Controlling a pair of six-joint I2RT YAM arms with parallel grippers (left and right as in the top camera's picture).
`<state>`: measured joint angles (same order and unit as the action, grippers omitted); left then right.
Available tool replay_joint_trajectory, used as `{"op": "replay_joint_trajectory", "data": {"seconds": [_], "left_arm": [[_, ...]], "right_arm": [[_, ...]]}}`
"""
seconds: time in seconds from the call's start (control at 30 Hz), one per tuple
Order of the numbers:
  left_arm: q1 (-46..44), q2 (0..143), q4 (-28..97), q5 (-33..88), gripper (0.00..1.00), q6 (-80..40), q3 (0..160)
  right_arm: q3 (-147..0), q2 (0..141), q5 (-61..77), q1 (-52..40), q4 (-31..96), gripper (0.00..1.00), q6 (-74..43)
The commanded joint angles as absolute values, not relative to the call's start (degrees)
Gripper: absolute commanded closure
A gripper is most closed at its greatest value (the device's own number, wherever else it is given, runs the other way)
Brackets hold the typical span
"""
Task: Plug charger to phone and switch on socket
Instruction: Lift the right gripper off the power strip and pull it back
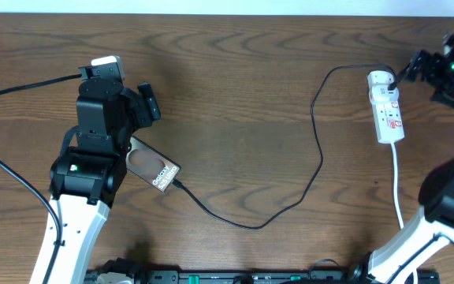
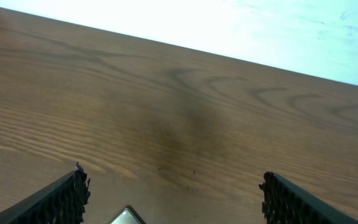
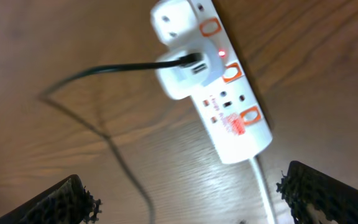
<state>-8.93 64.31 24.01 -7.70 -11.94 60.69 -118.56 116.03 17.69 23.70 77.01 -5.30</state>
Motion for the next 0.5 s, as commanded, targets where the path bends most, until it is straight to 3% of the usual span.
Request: {"op": "replay_joint_trajectory", "data": {"seconds": [0.0,0.47], "left_arm": [[-9.19,64.36,24.01,-8.62,0.14,-11.40,61.73],[-9.19,64.36,24.01,-8.62,0.14,-11.38,61.73]], "right_arm": [[-120.27,109.91,18.13,21.93,77.34,0.01,-10.74],[-120.22,105.27,18.52,20.25,77.38,0.01,-10.68]]}}
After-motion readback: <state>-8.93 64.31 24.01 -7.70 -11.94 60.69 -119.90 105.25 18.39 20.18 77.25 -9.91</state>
